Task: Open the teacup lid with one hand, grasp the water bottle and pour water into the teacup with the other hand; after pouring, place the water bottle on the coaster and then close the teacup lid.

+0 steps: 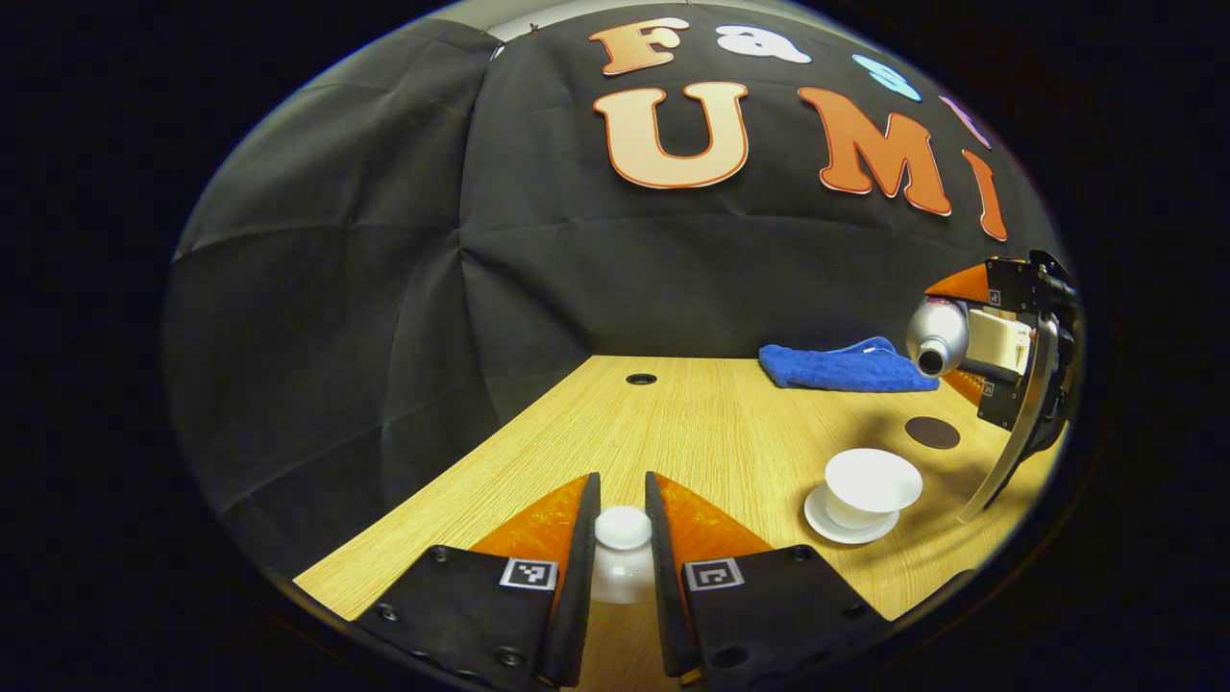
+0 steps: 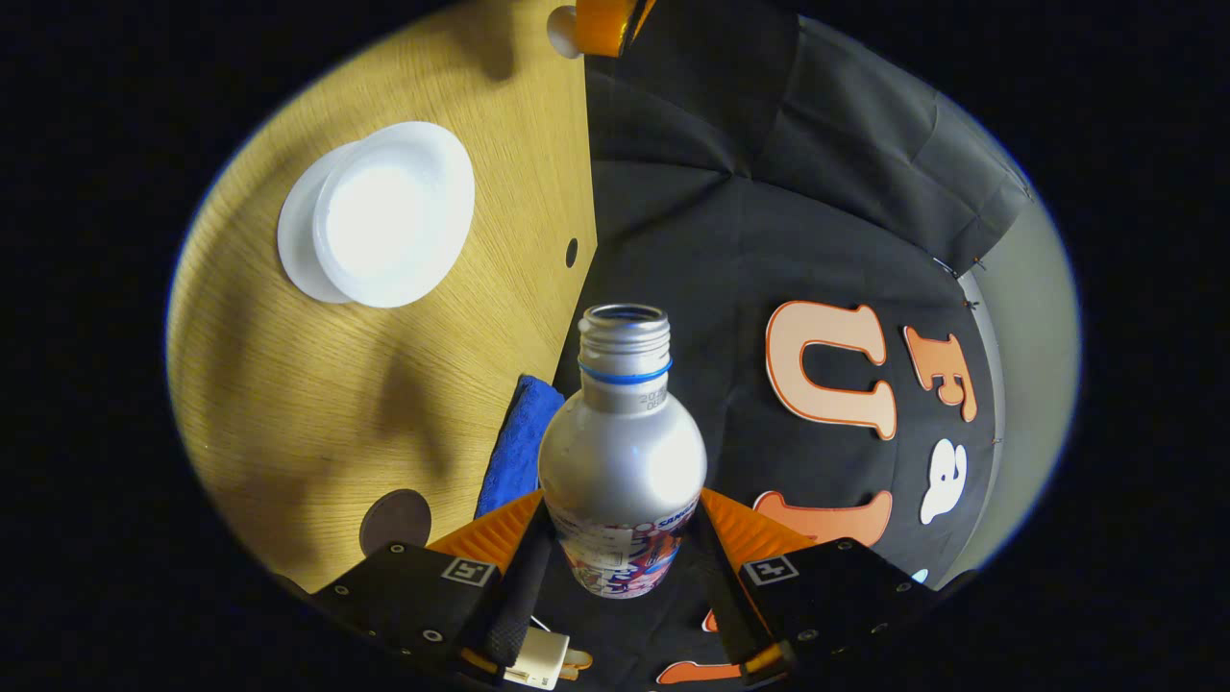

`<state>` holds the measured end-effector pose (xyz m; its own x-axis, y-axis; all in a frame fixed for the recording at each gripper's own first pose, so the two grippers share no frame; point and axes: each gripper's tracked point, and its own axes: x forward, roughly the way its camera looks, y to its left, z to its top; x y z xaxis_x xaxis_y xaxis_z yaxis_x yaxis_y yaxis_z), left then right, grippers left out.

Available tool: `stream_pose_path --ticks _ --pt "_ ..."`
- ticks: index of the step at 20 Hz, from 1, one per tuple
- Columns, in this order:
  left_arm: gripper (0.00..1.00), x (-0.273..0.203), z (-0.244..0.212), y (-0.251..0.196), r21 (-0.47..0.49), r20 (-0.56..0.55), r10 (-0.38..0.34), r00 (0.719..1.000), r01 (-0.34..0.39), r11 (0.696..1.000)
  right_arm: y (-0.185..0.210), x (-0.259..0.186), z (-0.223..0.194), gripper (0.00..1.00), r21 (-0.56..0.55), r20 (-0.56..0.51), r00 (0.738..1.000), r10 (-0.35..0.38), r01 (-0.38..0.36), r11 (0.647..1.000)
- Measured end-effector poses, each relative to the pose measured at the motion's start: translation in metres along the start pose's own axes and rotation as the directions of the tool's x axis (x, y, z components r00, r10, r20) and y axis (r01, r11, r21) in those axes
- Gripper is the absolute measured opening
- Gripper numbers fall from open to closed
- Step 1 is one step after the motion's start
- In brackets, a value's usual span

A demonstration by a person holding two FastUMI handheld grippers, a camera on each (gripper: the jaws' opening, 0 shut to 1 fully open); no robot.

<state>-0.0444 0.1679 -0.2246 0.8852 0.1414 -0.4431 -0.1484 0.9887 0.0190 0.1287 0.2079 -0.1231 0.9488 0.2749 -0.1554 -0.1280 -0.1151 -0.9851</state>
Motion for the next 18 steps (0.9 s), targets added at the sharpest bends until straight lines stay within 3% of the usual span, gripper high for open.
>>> stream_pose_path --ticks 1,2,18 --pt "0.30 -0.001 0.000 0.001 -0.002 -0.003 0.002 1.000 -0.002 1.000 -0.001 0.001 0.000 0.78 -0.011 0.002 1.000 -0.009 0.009 1.000" --pt "0.34 -0.001 0.000 0.000 -0.004 -0.002 0.001 1.000 -0.001 1.000 -0.002 -0.001 0.000 0.78 -0.022 0.003 1.000 -0.016 0.016 1.000" --pt "0.34 0.000 0.000 0.001 0.002 0.007 -0.001 1.000 0.001 1.000 -0.028 0.000 -0.003 0.78 -0.115 0.019 0.991 -0.134 0.135 0.984"
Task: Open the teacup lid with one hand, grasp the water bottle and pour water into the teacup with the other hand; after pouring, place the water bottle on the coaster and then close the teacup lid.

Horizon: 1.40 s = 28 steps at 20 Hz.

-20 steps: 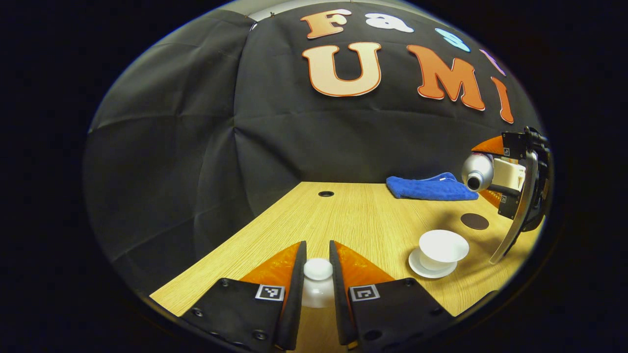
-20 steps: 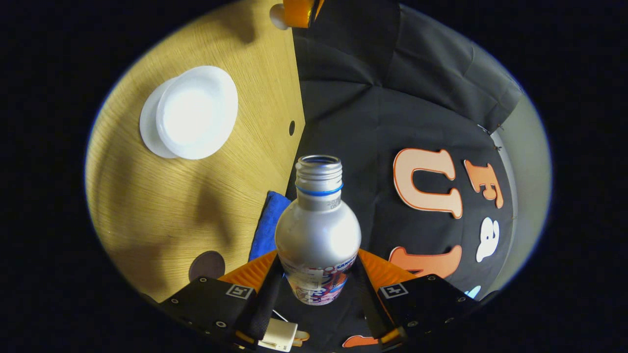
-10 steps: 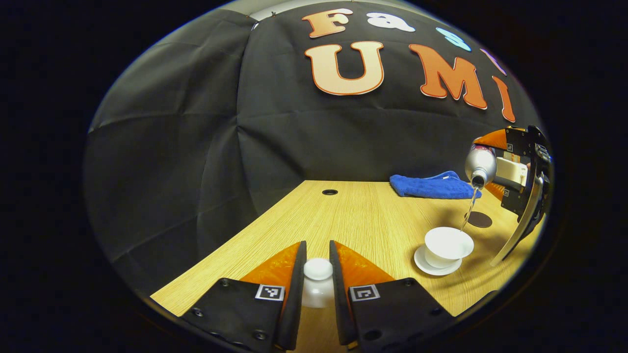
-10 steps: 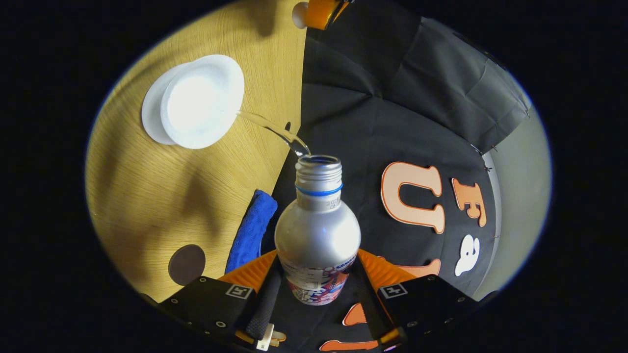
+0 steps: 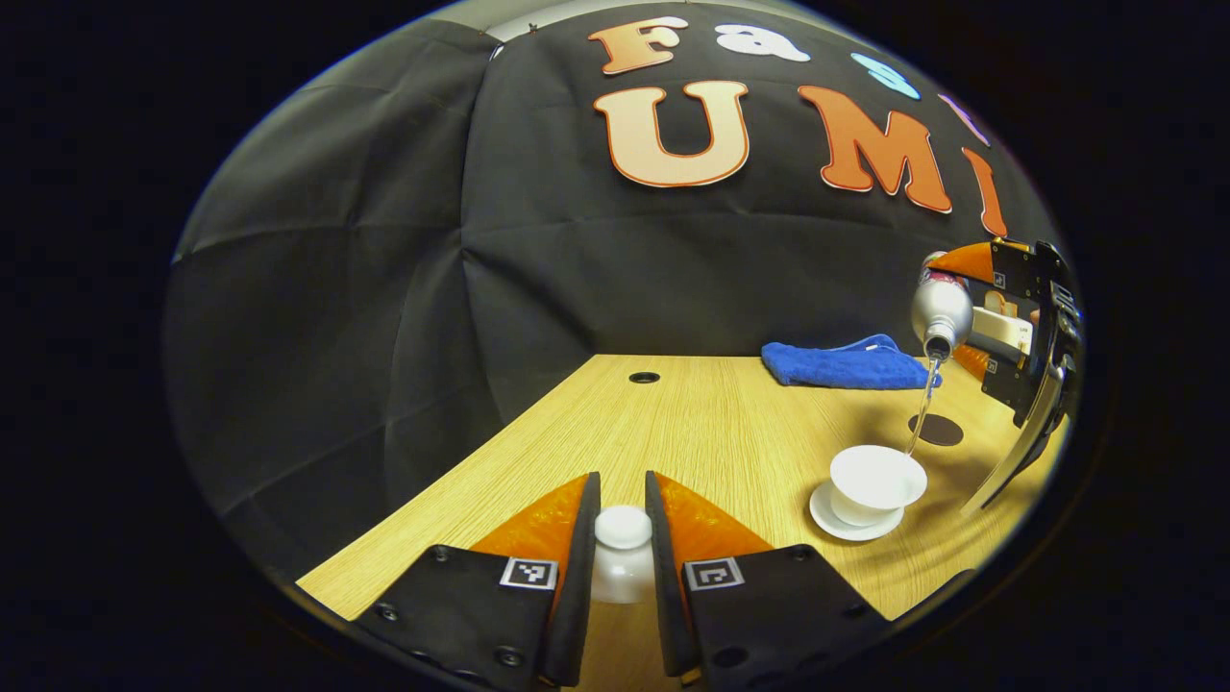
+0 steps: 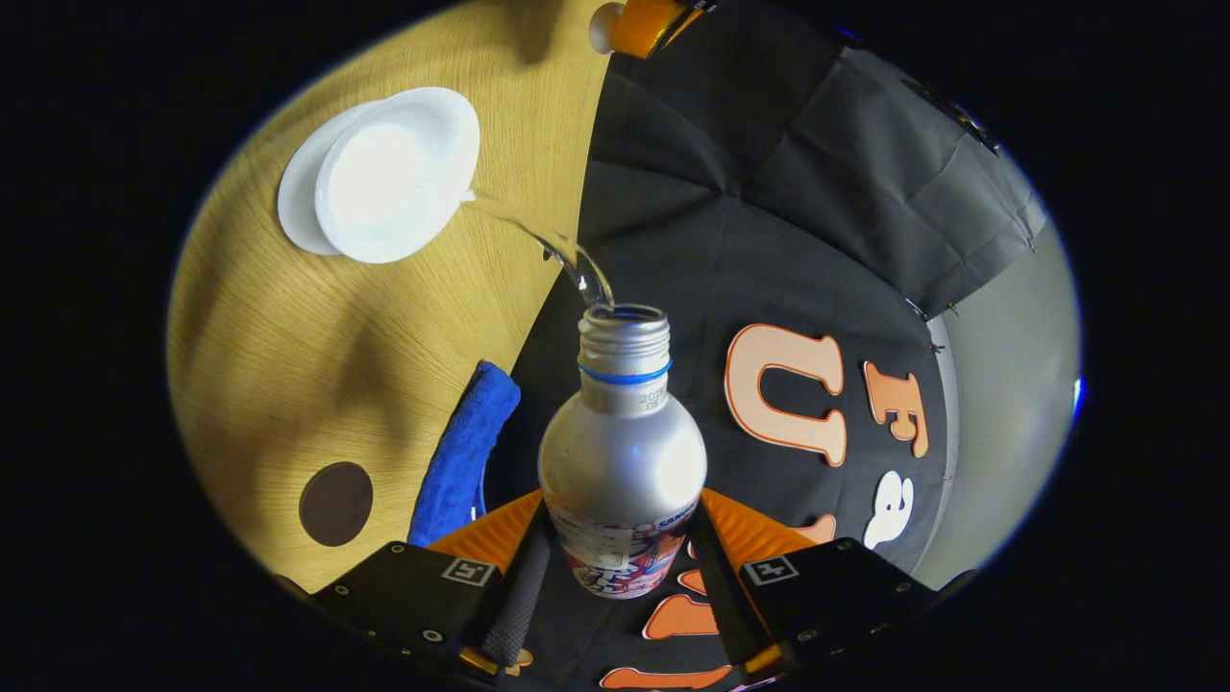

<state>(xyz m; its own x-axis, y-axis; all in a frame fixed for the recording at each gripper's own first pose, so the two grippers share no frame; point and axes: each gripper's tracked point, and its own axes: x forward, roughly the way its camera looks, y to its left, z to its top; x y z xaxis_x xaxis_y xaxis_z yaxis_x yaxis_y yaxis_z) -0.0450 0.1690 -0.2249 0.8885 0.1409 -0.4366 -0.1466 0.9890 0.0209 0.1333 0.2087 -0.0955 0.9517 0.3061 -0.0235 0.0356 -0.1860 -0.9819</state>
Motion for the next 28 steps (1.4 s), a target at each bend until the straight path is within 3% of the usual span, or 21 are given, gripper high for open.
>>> stream_pose_path --ticks 6,7,8,11,17,22,27,28 --pt "0.34 -0.002 0.005 -0.001 0.003 0.009 -0.008 1.000 0.008 1.000 -0.017 0.002 -0.002 0.78 -0.040 0.005 0.998 -0.058 0.058 0.998" --pt "0.39 -0.001 0.004 -0.001 0.003 0.009 -0.009 1.000 0.009 1.000 -0.020 0.004 -0.001 0.78 -0.045 0.007 0.998 -0.066 0.066 0.997" --pt "0.34 -0.001 0.005 -0.001 0.003 0.008 -0.009 1.000 0.009 1.000 -0.020 0.004 -0.002 0.78 -0.050 0.007 0.998 -0.069 0.070 0.996" --pt "0.34 -0.001 0.004 -0.002 0.004 0.007 -0.013 1.000 0.013 1.000 -0.027 0.005 -0.003 0.75 -0.069 0.011 0.996 -0.088 0.089 0.994" --pt "0.34 0.000 0.005 -0.003 0.008 0.010 -0.019 1.000 0.019 1.000 -0.045 0.006 -0.009 0.78 -0.113 0.010 0.989 -0.148 0.148 0.983" --pt "0.34 0.000 0.008 -0.005 0.006 0.011 -0.024 1.000 0.024 1.000 -0.043 0.004 -0.002 0.75 -0.143 0.035 0.988 -0.149 0.152 0.978" --pt "0.34 0.000 0.007 -0.004 0.005 0.010 -0.021 1.000 0.021 1.000 -0.031 0.003 0.014 0.78 -0.199 0.086 0.986 -0.141 0.156 0.967" --pt "0.30 0.001 0.006 -0.005 0.003 0.008 -0.022 1.000 0.022 1.000 -0.027 0.002 0.017 0.78 -0.207 0.097 0.986 -0.134 0.152 0.967"
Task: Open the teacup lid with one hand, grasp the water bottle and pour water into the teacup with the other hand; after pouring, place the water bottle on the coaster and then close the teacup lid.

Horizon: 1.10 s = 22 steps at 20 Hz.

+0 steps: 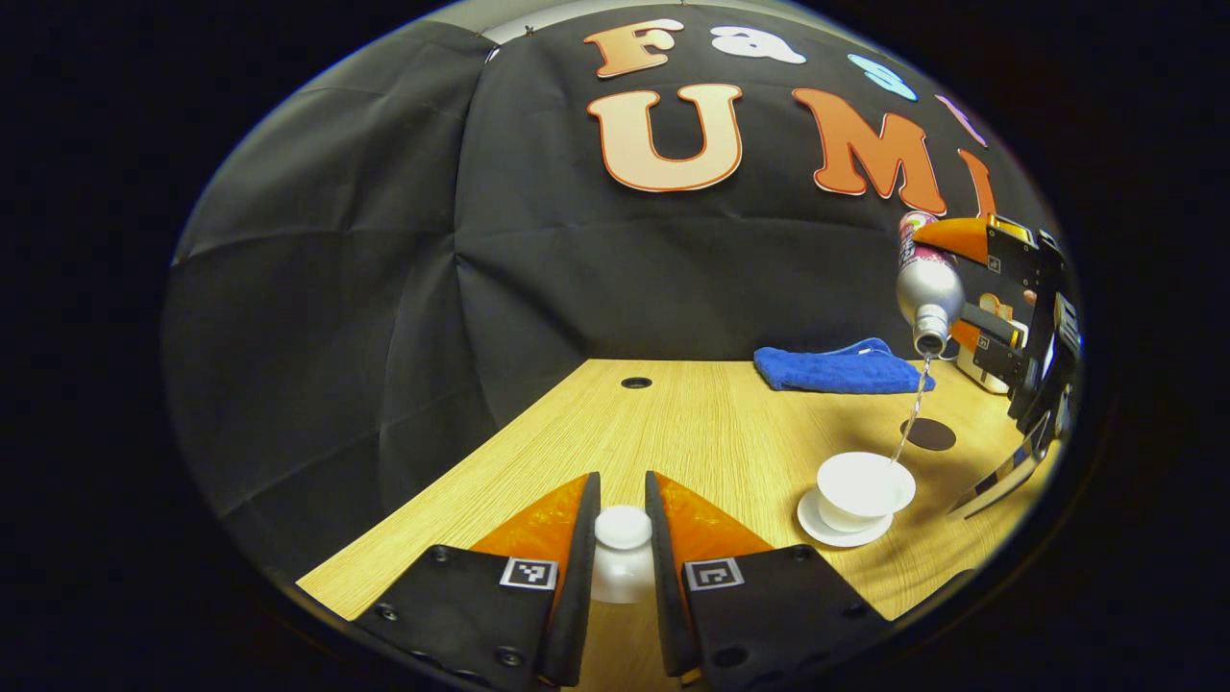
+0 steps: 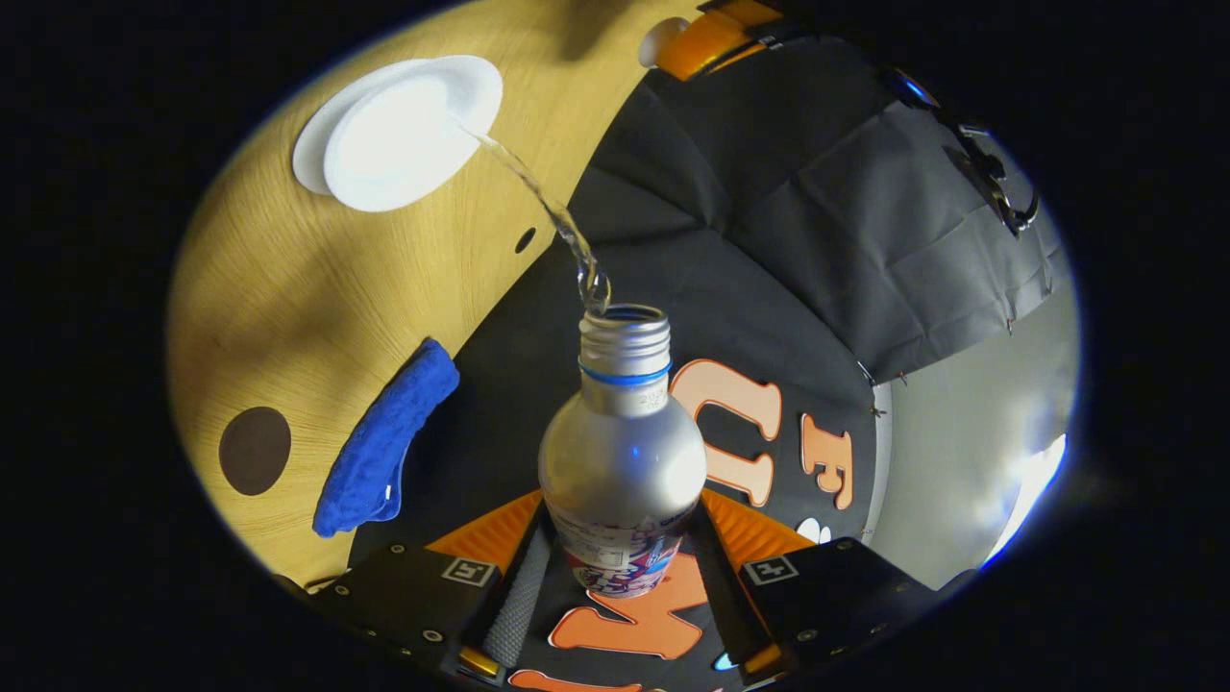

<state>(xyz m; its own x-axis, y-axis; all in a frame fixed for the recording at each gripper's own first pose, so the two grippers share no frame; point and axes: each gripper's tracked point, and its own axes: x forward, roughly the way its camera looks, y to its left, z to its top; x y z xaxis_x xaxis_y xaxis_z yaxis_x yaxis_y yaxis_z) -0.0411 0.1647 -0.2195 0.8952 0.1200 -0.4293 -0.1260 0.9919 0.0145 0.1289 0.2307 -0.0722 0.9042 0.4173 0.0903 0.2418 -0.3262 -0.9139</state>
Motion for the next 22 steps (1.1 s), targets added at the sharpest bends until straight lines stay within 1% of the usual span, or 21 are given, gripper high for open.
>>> stream_pose_path --ticks 1,9,13,16,17,18,19,21,22 --pt "0.34 0.000 -0.001 0.001 -0.001 -0.001 0.000 1.000 0.000 1.000 0.002 0.000 0.004 0.78 -0.004 0.008 1.000 0.003 -0.003 1.000" --pt "0.34 0.000 -0.003 0.001 -0.008 -0.003 0.005 1.000 -0.005 1.000 0.020 -0.002 0.028 0.78 -0.021 0.060 0.997 0.043 -0.042 0.999" --pt "0.34 0.000 -0.003 0.001 -0.015 -0.002 0.007 1.000 -0.007 1.000 0.026 -0.002 0.034 0.78 0.000 0.073 0.995 0.066 -0.066 0.998" --pt "0.34 0.000 0.000 -0.001 -0.016 0.017 0.000 1.000 0.000 1.000 0.030 -0.005 0.034 0.78 0.071 0.059 0.995 0.077 -0.081 0.994" --pt "0.34 0.000 -0.001 -0.001 -0.017 0.016 -0.004 1.000 0.004 1.000 0.032 -0.006 0.035 0.76 0.097 0.057 0.995 0.079 -0.084 0.992" --pt "0.34 0.001 0.000 -0.002 -0.019 0.019 -0.009 1.000 0.009 1.000 0.032 -0.007 0.037 0.78 0.122 0.054 0.995 0.082 -0.088 0.989" --pt "0.34 0.000 -0.001 -0.003 -0.020 0.016 -0.014 1.000 0.015 1.000 0.034 -0.008 0.037 0.79 0.146 0.051 0.995 0.086 -0.093 0.985" --pt "0.34 -0.001 0.002 -0.004 -0.024 0.024 -0.024 0.999 0.024 0.999 0.036 -0.010 0.036 0.79 0.228 0.041 0.994 0.098 -0.105 0.968" --pt "0.34 -0.002 0.005 -0.007 -0.026 0.031 -0.030 0.999 0.030 0.999 0.039 -0.011 0.034 0.77 0.283 0.034 0.993 0.115 -0.120 0.952"
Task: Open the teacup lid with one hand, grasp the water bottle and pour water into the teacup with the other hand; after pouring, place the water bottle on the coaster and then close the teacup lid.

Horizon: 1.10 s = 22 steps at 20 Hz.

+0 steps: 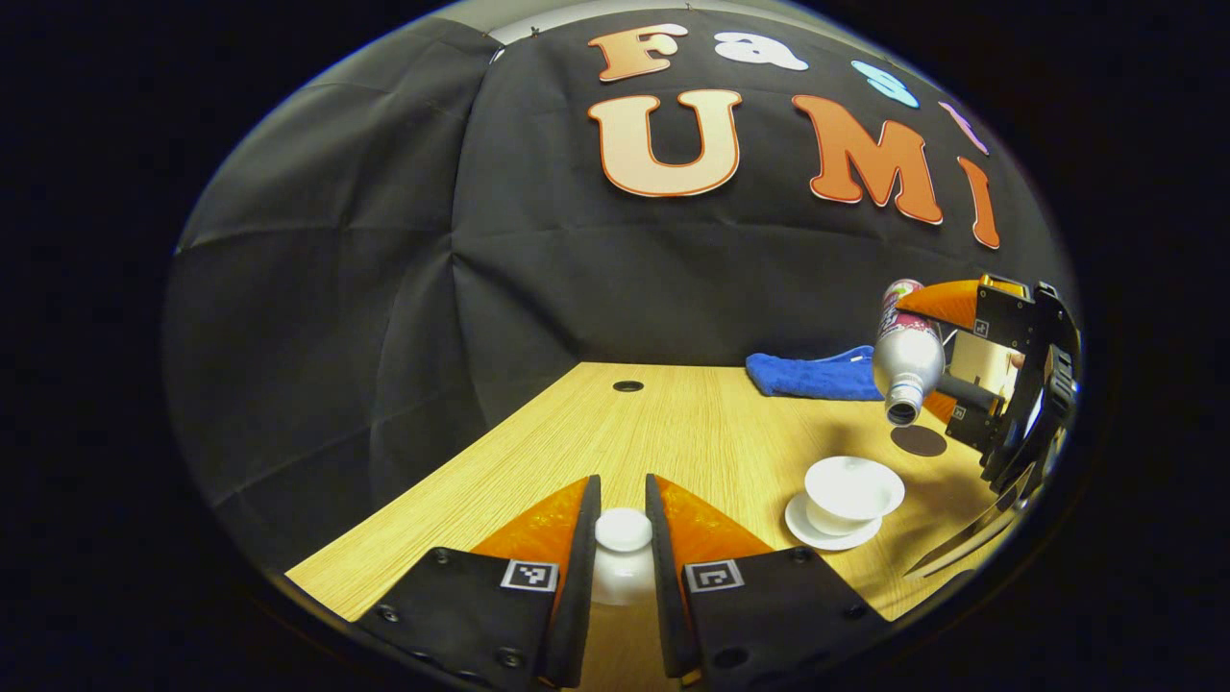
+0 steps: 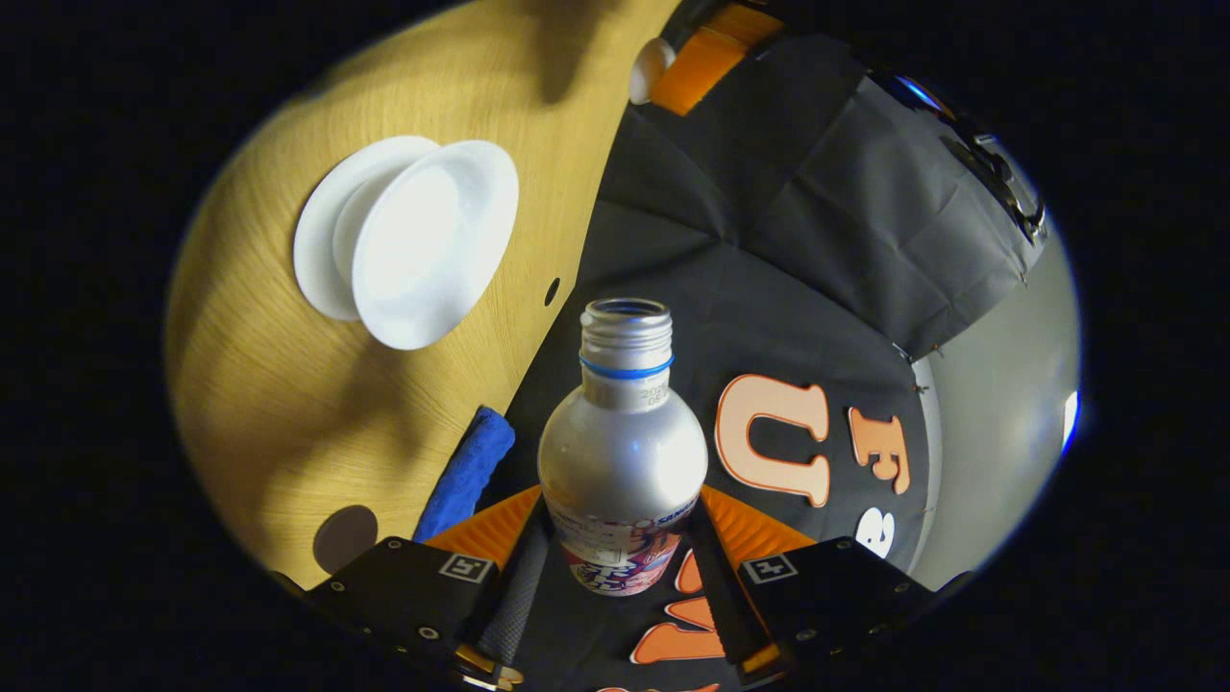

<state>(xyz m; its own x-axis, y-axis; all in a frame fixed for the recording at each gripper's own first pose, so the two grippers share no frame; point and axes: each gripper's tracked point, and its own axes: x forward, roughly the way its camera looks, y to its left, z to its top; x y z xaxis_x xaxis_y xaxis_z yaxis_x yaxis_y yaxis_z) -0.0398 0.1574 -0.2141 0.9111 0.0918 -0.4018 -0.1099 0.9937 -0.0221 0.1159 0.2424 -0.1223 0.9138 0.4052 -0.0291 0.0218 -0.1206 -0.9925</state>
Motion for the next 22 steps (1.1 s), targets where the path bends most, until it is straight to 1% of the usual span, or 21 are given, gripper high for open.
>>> stream_pose_path --ticks 2,4,5,6,7,10,11,12,13,15,17,18,19,22 --pt "0.34 -0.001 0.007 -0.010 -0.001 0.013 -0.012 1.000 0.012 1.000 0.004 -0.002 -0.007 0.79 0.139 -0.023 0.999 0.033 -0.030 0.990" --pt "0.34 0.000 0.012 -0.016 -0.002 0.022 -0.023 0.999 0.023 1.000 0.003 -0.007 -0.017 0.79 0.256 -0.048 0.997 0.052 -0.038 0.966" --pt "0.34 0.001 0.013 -0.020 0.000 0.025 -0.029 0.999 0.029 1.000 -0.001 -0.007 -0.021 0.79 0.295 -0.063 0.997 0.041 -0.021 0.955" --pt "0.34 0.000 0.014 -0.023 0.002 0.027 -0.034 0.999 0.034 0.999 -0.008 -0.009 -0.029 0.79 0.324 -0.087 0.996 0.015 0.014 0.946" --pt "0.34 0.000 0.016 -0.027 0.006 0.030 -0.038 0.999 0.038 0.999 -0.010 -0.012 -0.039 0.79 0.356 -0.106 0.994 0.018 0.021 0.934" --pt "0.34 0.000 0.024 -0.037 0.005 0.047 -0.054 0.997 0.054 0.999 -0.001 -0.014 -0.056 0.79 0.471 -0.150 0.988 0.041 0.035 0.881" --pt "0.34 0.000 0.026 -0.042 0.006 0.050 -0.061 0.997 0.061 0.998 0.003 -0.015 -0.062 0.79 0.515 -0.163 0.985 0.060 0.033 0.856" --pt "0.34 0.000 0.030 -0.048 0.008 0.056 -0.068 0.996 0.067 0.998 0.010 -0.016 -0.066 0.79 0.565 -0.155 0.983 0.099 0.006 0.825" --pt "0.34 0.000 0.032 -0.052 0.011 0.060 -0.076 0.995 0.076 0.997 0.013 -0.018 -0.068 0.79 0.630 -0.154 0.980 0.126 -0.001 0.777" --pt "0.34 0.001 0.038 -0.062 0.014 0.069 -0.091 0.993 0.090 0.996 0.020 -0.013 -0.076 0.80 0.743 -0.146 0.973 0.177 -0.010 0.669" --pt "0.34 0.001 0.042 -0.071 0.016 0.076 -0.104 0.992 0.103 0.995 0.020 -0.015 -0.085 0.79 0.817 -0.153 0.968 0.199 0.011 0.576" --pt "0.29 0.001 0.043 -0.076 0.016 0.078 -0.112 0.991 0.111 0.994 0.021 -0.017 -0.089 0.80 0.846 -0.154 0.966 0.209 0.020 0.532" --pt "0.34 0.002 0.045 -0.082 0.017 0.080 -0.120 0.989 0.119 0.993 0.023 -0.018 -0.093 0.79 0.874 -0.154 0.964 0.217 0.031 0.485" --pt "0.34 0.005 0.051 -0.096 0.023 0.090 -0.139 0.986 0.138 0.990 0.027 -0.012 -0.105 0.80 0.946 -0.134 0.963 0.234 0.054 0.321"
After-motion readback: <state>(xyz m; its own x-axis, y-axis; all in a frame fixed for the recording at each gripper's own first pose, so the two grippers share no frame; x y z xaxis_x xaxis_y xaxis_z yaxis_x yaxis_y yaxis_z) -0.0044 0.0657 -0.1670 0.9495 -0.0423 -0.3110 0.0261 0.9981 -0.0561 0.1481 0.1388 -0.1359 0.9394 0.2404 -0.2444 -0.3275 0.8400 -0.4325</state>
